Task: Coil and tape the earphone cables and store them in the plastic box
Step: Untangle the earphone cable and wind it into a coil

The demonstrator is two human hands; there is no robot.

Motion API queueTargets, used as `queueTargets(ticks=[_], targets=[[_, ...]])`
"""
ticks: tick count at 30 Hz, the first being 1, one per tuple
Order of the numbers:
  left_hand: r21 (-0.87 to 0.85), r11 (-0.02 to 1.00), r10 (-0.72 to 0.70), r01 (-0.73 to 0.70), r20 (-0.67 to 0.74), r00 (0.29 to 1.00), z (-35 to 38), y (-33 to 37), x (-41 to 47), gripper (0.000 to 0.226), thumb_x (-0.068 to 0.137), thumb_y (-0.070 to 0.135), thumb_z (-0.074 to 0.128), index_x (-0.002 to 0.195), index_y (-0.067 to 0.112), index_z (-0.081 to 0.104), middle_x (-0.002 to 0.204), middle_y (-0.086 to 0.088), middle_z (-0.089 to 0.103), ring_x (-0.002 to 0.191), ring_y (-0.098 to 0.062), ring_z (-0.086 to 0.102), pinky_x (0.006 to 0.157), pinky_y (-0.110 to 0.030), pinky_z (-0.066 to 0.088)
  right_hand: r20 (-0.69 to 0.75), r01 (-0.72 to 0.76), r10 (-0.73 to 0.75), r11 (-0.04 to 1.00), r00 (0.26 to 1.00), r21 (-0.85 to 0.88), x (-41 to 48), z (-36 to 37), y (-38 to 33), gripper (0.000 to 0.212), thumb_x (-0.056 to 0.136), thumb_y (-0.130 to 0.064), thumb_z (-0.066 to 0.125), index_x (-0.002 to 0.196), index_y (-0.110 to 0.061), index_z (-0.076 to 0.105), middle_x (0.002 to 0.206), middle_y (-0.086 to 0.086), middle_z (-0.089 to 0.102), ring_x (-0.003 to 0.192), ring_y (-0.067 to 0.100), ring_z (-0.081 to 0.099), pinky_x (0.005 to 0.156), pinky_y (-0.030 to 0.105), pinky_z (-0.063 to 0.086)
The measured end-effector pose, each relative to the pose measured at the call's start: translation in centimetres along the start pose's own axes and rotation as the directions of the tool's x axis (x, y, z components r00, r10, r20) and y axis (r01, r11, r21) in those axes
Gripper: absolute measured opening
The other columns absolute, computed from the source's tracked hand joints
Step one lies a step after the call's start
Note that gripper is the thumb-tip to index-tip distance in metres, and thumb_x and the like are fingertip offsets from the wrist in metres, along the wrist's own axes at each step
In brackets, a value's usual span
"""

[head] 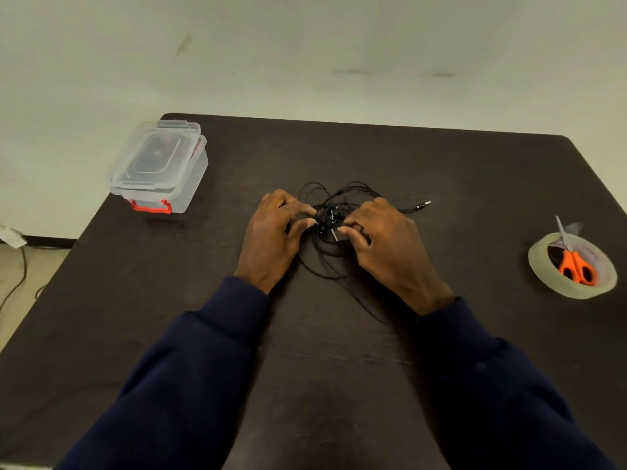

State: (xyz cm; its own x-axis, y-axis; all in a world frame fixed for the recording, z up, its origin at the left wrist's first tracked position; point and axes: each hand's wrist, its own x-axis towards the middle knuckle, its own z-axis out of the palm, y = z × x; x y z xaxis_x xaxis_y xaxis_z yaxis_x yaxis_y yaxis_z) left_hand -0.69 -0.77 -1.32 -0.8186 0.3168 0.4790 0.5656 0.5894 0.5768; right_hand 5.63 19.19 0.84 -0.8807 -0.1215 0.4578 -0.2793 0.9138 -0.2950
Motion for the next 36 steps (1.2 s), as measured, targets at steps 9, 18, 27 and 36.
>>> queueTargets(ticks=[9, 18, 27, 36], targets=[[-0.314, 0.935, -0.211, 0.165, -0.118, 0.970, -0.4, 0.6, 0.3, 0.005, 0.097, 0.010, 0.067, 0.097, 0.015, 0.068, 0.089, 0.010, 0.069, 0.080, -0.003, 0.066, 0.076, -0.018, 0.052, -0.417, -0.063, 0.090, 0.995, 0.905, 0.077, 0.3, -1.0, 2.4, 0.007, 0.096, -0.003, 0.068, 0.099, -0.003, 0.074, 0.092, 0.011, 0.068, 0.079, 0.021, 0.064, 0.072, 0.022, 0.047], [-0.290, 0.951, -0.150, 0.107, -0.129, 0.980, -0.4, 0.6, 0.2, 0.010, 0.093, 0.012, 0.073, 0.103, 0.015, 0.072, 0.112, 0.000, 0.065, 0.089, -0.007, 0.069, 0.077, -0.013, 0.053, -0.074, -0.077, 0.078, 0.997, 0.994, 0.016, 0.0, -1.2, 2.0, 0.041, 0.070, 0.001, 0.060, 0.105, -0.012, 0.077, 0.109, 0.002, 0.071, 0.095, 0.020, 0.064, 0.077, 0.034, 0.055], [-0.277, 0.960, 0.142, -0.032, 0.388, 0.910, -1.3, 2.4, -3.8, 0.035, 0.063, 0.047, 0.093, 0.090, 0.029, 0.081, 0.103, 0.013, 0.068, 0.105, -0.011, 0.058, 0.095, -0.029, 0.044, -0.149, 0.007, 0.003, 0.998, 0.989, 0.069, -0.7, -2.3, 0.5, 0.031, 0.078, 0.007, 0.057, 0.099, -0.008, 0.075, 0.101, 0.005, 0.068, 0.097, 0.021, 0.061, 0.079, 0.035, 0.055], [-0.209, 0.978, 0.043, -0.018, 0.116, 0.992, -1.5, 4.7, -5.2, 0.015, 0.091, 0.011, 0.071, 0.089, 0.025, 0.068, 0.094, 0.012, 0.067, 0.092, -0.001, 0.059, 0.088, -0.022, 0.041, 0.048, -0.102, 0.090, 0.874, 0.995, 0.475, -5.6, -3.1, -3.6, 0.018, 0.090, -0.007, 0.073, 0.107, -0.010, 0.077, 0.094, 0.001, 0.074, 0.085, 0.009, 0.070, 0.080, 0.029, 0.057]])
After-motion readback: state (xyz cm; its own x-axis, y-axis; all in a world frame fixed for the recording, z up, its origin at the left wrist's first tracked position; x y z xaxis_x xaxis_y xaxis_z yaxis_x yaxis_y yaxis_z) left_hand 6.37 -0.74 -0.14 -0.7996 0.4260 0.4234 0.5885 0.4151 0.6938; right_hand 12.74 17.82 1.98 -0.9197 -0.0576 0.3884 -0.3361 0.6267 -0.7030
